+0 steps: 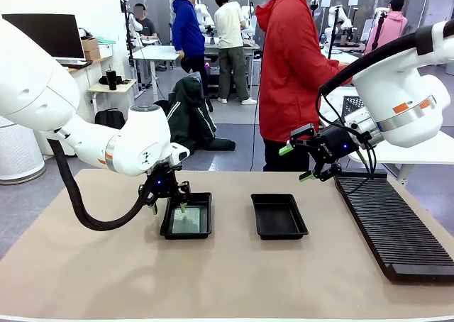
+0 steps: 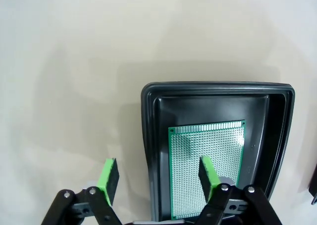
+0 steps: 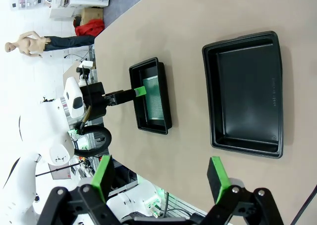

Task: Inspect and transfer BCBs to ESD trays.
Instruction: Pick up the ESD tray and place it on the left side of the table.

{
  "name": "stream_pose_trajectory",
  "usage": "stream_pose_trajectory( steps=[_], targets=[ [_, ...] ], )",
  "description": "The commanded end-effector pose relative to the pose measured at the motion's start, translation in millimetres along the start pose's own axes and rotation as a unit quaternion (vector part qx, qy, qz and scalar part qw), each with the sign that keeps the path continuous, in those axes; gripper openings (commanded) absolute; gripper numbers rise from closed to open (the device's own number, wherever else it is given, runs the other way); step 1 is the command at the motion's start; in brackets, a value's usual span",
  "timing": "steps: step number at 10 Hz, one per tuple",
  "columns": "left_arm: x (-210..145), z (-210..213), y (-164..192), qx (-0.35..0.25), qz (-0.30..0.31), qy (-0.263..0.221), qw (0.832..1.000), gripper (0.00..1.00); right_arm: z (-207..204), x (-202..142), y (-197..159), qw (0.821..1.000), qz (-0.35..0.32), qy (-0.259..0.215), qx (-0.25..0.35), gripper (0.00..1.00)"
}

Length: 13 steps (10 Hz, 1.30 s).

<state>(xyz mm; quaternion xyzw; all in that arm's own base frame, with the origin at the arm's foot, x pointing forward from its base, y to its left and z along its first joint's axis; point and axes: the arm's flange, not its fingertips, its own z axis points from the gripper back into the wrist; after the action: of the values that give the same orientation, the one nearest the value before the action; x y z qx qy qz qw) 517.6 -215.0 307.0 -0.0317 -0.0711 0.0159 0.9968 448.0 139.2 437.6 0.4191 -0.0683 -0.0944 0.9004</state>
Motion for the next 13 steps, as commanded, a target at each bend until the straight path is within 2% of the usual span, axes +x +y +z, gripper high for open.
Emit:
stream_pose_trajectory(
  steps=[1, 2, 3, 4, 5, 6, 7, 8, 9, 10, 11, 13],
  targets=[
    [4.4, 0.7, 6.9, -0.007, -0.008, 0.008, 1.000, 0.76, 0.8, 0.6, 0.7, 1.000, 0.000, 0.000, -0.001, 1.00],
    [5.7, 1.3, 9.2, -0.010, -0.006, 0.008, 1.000, 0.72, 0.8, 0.6, 0.7, 1.000, 0.000, 0.000, -0.001, 1.00],
    [6.5, 1.3, 10.2, -0.014, -0.006, 0.005, 1.000, 0.62, 0.8, 0.6, 0.7, 1.000, 0.000, 0.000, -0.001, 1.00],
    [7.6, 0.9, 11.1, -0.015, -0.008, 0.008, 1.000, 0.59, 0.8, 0.6, 0.7, 1.000, 0.000, 0.000, -0.001, 1.00],
    [9.1, 0.3, 12.0, -0.015, -0.009, 0.010, 1.000, 0.48, 0.8, 0.6, 0.7, 1.000, 0.000, 0.000, -0.001, 1.00],
    [10.3, -0.4, 12.4, -0.014, -0.009, 0.013, 1.000, 0.45, 0.8, 0.6, 0.7, 1.000, 0.000, 0.000, -0.001, 1.00],
    [10.9, 0.2, 12.3, -0.015, -0.010, 0.014, 1.000, 0.34, 0.8, 0.6, 0.7, 1.000, 0.000, 0.000, -0.001, 1.00],
    [11.3, 0.4, 11.9, -0.015, -0.011, 0.015, 1.000, 0.31, 0.8, 0.6, 0.7, 1.000, 0.000, 0.000, -0.001, 1.00],
    [11.4, 1.1, 11.6, -0.013, -0.010, 0.016, 1.000, 0.21, 0.8, 0.6, 0.7, 1.000, 0.000, 0.000, -0.001, 1.00],
    [11.0, 1.7, 11.6, -0.011, -0.010, 0.016, 1.000, 0.17, 0.8, 0.6, 0.7, 1.000, 0.000, 0.000, -0.001, 1.00],
    [11.0, 1.7, 12.5, -0.009, -0.006, 0.015, 1.000, 0.07, 0.8, 0.6, 0.7, 1.000, 0.000, 0.000, -0.001, 1.00],
    [11.5, 0.6, 15.9, -0.012, 0.000, 0.015, 1.000, 0.00, 0.8, 0.6, 0.7, 1.000, 0.000, 0.000, -0.001, 1.00]
  ],
)
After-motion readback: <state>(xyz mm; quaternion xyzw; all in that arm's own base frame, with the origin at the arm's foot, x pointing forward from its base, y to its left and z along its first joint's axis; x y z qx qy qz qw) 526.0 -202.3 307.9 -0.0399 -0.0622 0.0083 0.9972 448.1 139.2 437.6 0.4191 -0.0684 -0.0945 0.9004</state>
